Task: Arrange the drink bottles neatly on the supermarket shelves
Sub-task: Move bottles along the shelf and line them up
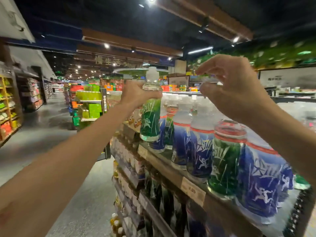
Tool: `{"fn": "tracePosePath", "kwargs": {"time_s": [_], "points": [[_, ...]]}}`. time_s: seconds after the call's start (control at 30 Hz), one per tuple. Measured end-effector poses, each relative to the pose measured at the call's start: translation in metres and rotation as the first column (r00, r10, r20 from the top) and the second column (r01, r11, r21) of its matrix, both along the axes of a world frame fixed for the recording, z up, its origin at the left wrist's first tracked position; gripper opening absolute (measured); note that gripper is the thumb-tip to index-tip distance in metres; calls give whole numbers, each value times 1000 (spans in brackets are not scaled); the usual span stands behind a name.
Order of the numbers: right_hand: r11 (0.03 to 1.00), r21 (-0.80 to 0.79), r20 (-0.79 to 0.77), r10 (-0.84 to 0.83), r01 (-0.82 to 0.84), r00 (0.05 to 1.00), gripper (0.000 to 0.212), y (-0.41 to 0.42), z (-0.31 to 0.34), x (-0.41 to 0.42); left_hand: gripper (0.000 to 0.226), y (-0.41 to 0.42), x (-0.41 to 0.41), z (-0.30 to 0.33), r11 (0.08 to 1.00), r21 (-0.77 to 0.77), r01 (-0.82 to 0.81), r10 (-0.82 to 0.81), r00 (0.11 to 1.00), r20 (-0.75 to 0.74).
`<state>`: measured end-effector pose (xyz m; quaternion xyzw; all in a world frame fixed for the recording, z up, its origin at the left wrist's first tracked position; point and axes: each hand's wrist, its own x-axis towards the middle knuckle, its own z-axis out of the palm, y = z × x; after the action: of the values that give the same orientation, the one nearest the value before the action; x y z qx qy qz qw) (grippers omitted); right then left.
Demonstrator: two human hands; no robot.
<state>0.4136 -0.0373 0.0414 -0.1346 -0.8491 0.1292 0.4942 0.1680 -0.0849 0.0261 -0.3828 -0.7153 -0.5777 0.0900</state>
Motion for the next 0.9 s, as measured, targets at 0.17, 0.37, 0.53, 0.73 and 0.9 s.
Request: {"fn": "tracePosePath", "kwargs": {"time_s": [0.17,0.37,0.53,0.73,0.9], "points": [[983,0,165,-178,181,970,56,-12,16,-79,76,9,-35,9,960,-26,280,-280,960,13],[967,102,332,-253,232,909,90,5,30,-134,31,17,-48,31,862,-48,505,-503,863,50],[974,57,337,-224,218,914,101,21,30,-148,55,26,-68,27,805,-57,590,-587,807,61],[948,112,461,-316,299,829,108,35,18,-172,52,49,-85,-7,749,-37,661,-648,744,163],[914,146,539,-395,379,744,109,37,4,-174,46,59,-79,-30,735,-88,673,-673,739,38]]}}
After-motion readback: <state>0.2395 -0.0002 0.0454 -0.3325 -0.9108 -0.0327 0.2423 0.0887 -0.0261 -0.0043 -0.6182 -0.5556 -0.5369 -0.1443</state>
